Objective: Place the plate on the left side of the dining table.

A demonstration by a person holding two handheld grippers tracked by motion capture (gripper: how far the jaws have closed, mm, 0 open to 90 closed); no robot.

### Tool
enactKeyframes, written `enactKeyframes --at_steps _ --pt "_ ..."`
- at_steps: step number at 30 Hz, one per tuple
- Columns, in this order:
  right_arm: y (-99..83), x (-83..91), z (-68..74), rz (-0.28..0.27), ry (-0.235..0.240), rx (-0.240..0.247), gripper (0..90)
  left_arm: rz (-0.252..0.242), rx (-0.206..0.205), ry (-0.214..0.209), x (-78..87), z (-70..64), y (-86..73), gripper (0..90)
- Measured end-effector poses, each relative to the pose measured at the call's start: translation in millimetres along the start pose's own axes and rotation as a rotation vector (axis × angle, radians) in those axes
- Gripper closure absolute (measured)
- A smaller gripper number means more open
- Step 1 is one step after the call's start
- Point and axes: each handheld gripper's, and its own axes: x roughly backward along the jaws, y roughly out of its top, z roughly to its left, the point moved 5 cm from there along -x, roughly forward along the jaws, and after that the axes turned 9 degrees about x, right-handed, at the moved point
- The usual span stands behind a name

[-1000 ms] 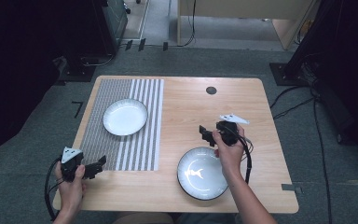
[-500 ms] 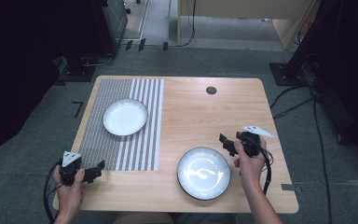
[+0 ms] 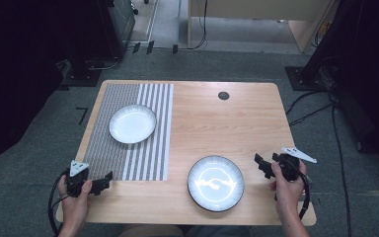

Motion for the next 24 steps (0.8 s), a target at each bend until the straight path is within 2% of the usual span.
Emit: enactKeyframes --at_steps 6,11,20,24 --pt "-12.1 8.3 -14.6 0.008 -0.021 -0.017 23.7 0.003 -0.008 0.001 -0.1 -0.6 -0.7 2.9" --pt "-27.1 18.4 -32.8 0.025 -0.070 -0.003 23.2 0.003 -0.019 0.013 -1.0 -1.6 -1.3 2.9" --pt "-48.6 34.4 -55.6 0.057 -0.124 0.008 22.6 0.011 -0.042 0.026 -2.2 -3.1 -2.2 1.8" --pt "-56.3 37.9 -57.1 0.073 -0.139 0.023 22.8 0.013 -0.053 0.040 -3.0 -4.2 -2.7 1.8"
